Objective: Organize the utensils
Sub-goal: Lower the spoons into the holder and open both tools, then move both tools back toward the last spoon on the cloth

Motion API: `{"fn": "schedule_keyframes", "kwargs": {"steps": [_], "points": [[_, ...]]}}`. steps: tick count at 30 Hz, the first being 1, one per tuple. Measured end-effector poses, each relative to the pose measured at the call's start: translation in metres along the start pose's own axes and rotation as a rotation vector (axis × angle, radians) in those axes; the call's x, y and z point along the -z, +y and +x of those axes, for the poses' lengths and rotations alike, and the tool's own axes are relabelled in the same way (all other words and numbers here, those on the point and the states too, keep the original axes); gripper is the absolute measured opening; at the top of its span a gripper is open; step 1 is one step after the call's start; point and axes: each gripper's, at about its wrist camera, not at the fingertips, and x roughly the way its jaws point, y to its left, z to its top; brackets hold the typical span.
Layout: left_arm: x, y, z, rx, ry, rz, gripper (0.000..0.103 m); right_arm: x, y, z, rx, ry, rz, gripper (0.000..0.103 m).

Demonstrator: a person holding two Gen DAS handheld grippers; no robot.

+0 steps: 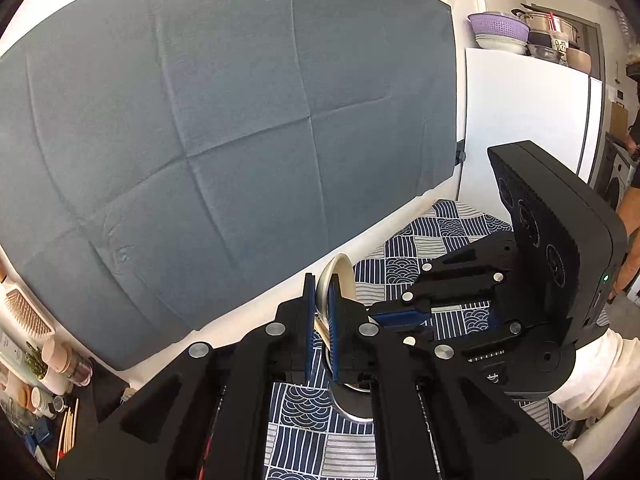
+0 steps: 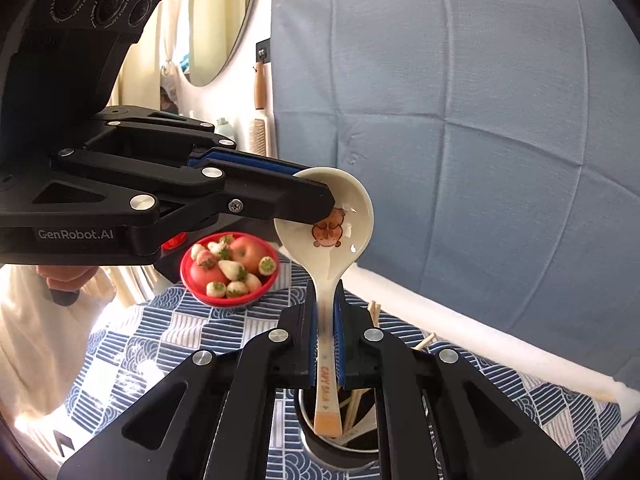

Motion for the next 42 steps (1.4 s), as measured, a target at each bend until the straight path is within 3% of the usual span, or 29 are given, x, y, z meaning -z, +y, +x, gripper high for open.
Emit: {"fn": "schedule_keyframes", "kwargs": {"steps": [10, 27, 31, 32, 33, 34, 35, 37, 38, 42], "points": [[0.005, 0.001, 0.034, 0.008, 0.058, 0.005, 0.007, 0.019, -0.019, 0.025, -0.033, 0.023, 0.062, 0.007], [0.03, 0.003, 0.064, 0.042, 0.154, 0.02, 0.007, 0.051, -0.016, 0.049, -0.02, 0.091, 0.076, 0.007], [0.031, 0.002, 0.065, 0.048, 0.162, 0.022, 0.009, 0.052, -0.015, 0.044, 0.0, 0.06, 0.074, 0.008], [0.032, 0.002, 0.062, 0.04, 0.15, 0.022, 0.02, 0.051, -0.015, 0.04, 0.019, 0.037, 0.07, 0.015], [0.031, 0.003, 0.058, 0.028, 0.129, 0.018, 0.046, 0.05, -0.015, 0.034, 0.03, 0.009, 0.074, 0.039], [0.032, 0.005, 0.052, 0.029, 0.106, 0.008, 0.059, 0.049, -0.016, 0.027, 0.037, -0.027, 0.083, 0.054], [0.032, 0.009, 0.046, 0.036, 0.085, -0.012, 0.073, 0.048, -0.016, 0.019, 0.044, -0.056, 0.089, 0.077], [0.034, 0.019, 0.033, 0.021, 0.031, -0.055, 0.084, 0.044, -0.014, 0.007, 0.062, -0.082, 0.079, 0.08], [0.035, 0.025, 0.025, -0.006, 0.006, -0.076, 0.097, 0.043, -0.012, 0.003, 0.087, -0.092, 0.067, 0.087], [0.045, 0.044, -0.003, -0.052, -0.04, -0.14, 0.097, 0.041, -0.005, -0.01, 0.148, -0.108, 0.041, 0.091]]}}
